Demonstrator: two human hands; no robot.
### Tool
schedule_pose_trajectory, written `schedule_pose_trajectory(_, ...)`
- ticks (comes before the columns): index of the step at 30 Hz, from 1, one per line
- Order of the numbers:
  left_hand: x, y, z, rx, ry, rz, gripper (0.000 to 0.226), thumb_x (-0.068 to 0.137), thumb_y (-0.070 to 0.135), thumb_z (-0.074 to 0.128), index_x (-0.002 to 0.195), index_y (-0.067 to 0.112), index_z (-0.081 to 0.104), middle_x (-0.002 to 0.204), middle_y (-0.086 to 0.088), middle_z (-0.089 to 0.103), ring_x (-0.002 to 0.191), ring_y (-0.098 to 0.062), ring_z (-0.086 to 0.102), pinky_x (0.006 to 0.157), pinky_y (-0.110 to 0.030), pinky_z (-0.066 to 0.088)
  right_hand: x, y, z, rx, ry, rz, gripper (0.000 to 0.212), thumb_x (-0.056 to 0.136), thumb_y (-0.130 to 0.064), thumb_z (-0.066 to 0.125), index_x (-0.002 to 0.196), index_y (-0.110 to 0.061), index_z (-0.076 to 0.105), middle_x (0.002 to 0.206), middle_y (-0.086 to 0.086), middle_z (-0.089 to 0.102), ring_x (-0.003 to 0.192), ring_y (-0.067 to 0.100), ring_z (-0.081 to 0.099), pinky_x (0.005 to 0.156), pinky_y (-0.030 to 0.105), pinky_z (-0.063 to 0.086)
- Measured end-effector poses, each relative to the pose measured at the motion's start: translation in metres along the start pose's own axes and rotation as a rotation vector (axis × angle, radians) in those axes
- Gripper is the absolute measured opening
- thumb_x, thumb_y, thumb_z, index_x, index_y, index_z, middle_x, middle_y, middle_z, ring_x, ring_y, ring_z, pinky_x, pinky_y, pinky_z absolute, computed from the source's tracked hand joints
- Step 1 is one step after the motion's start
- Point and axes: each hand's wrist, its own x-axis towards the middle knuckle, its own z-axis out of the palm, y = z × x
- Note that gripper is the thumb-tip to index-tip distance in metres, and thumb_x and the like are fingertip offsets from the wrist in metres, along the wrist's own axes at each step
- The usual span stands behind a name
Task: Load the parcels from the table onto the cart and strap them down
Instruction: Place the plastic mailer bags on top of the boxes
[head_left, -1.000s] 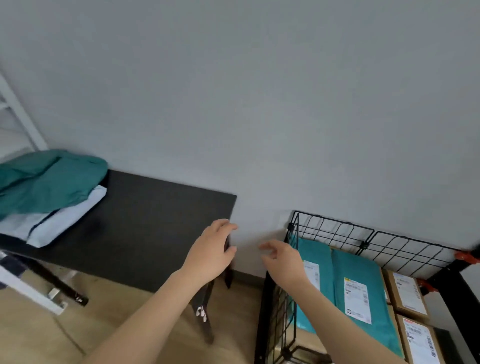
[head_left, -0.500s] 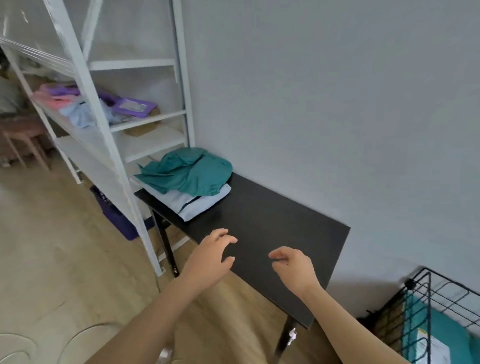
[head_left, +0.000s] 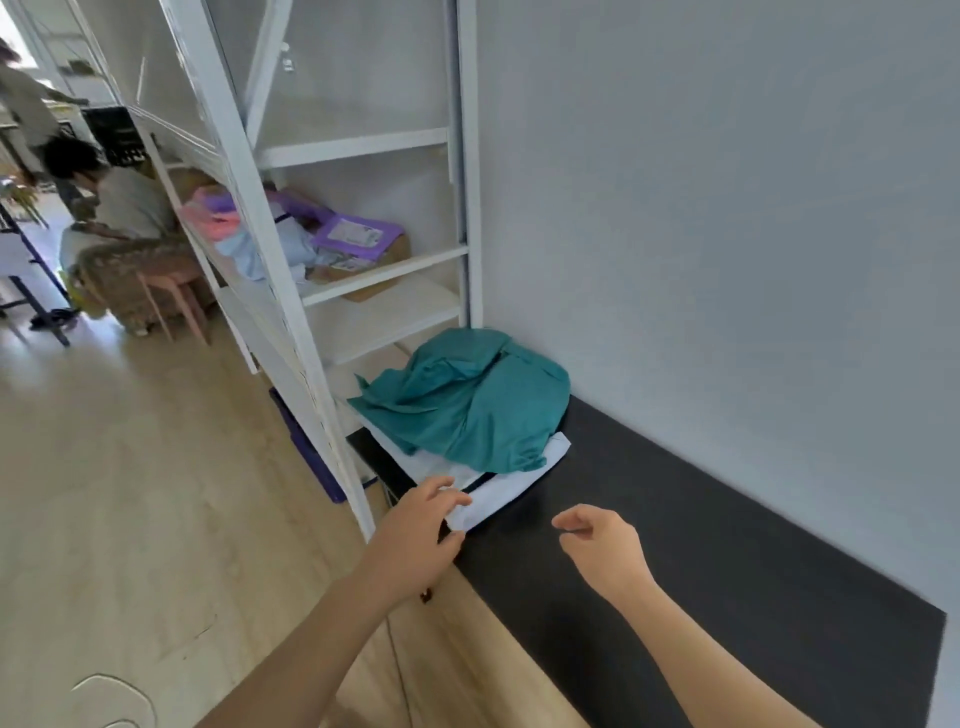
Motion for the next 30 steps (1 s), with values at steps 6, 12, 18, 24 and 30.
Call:
schedule_pose_trajectory(6, 0.111, -0.021, -0.018, -0.014, 0.080, -0.031, 0.039, 0.092, 0.023, 0.054, 0.131, 0.025, 0.049, 0.142, 0.008, 0.036, 0.130, -0.008, 0.036, 0.106, -0.021, 0.028, 0.101, -0.026, -0.007, 0.010, 0.018, 0.009, 0.028, 0.089, -0.008, 0.052, 0.107, -0.020, 0.068, 0.112, -0.003, 0.068, 0.094, 0.011, 0.059, 0.084, 0.018, 0.044)
schedule_pose_trajectory(12, 0.170, -0.042, -0.019, 0.018, 0.178, -0.065, 0.049, 0.090, 0.017, 0.056, 0.137, 0.019, 0.044, 0.144, 0.002, 0.036, 0.133, -0.014, 0.034, 0.109, -0.024, 0.023, 0.169, -0.036, -0.005, 0.033, 0.010, 0.027, 0.029, 0.090, -0.006, 0.047, 0.108, -0.018, 0.067, 0.115, -0.004, 0.065, 0.093, 0.011, 0.059, 0.079, 0.019, 0.043)
schedule_pose_trajectory(18, 0.224, -0.057, -0.033, 0.161, 0.207, -0.095, 0.060, 0.084, 0.017, 0.060, 0.140, 0.018, 0.039, 0.147, -0.004, 0.032, 0.134, -0.022, 0.032, 0.111, -0.036, 0.027, 0.203, -0.054, -0.004, 0.065, -0.009, 0.018, 0.031, 0.089, -0.006, 0.047, 0.109, -0.020, 0.066, 0.116, -0.005, 0.066, 0.101, 0.010, 0.059, 0.085, 0.019, 0.044)
schedule_pose_trajectory(24, 0.277, -0.065, -0.038, 0.276, 0.032, -0.144, 0.057, 0.086, 0.032, 0.060, 0.138, 0.020, 0.039, 0.144, -0.004, 0.034, 0.127, -0.023, 0.039, 0.098, -0.036, 0.040, 0.212, -0.061, -0.013, 0.044, 0.004, 0.041, 0.030, 0.089, -0.007, 0.048, 0.108, -0.021, 0.067, 0.116, -0.007, 0.065, 0.097, 0.008, 0.059, 0.084, 0.016, 0.043)
schedule_pose_trajectory(30, 0.309, -0.077, -0.032, 0.471, -0.186, -0.190, 0.026, 0.088, 0.027, 0.054, 0.110, 0.013, 0.049, 0.117, -0.007, 0.050, 0.101, -0.023, 0.051, 0.077, -0.032, 0.047, 0.219, -0.068, -0.017, -0.001, 0.042, 0.114, 0.031, 0.087, -0.009, 0.048, 0.107, -0.023, 0.067, 0.118, -0.006, 0.065, 0.103, 0.011, 0.061, 0.089, 0.021, 0.048)
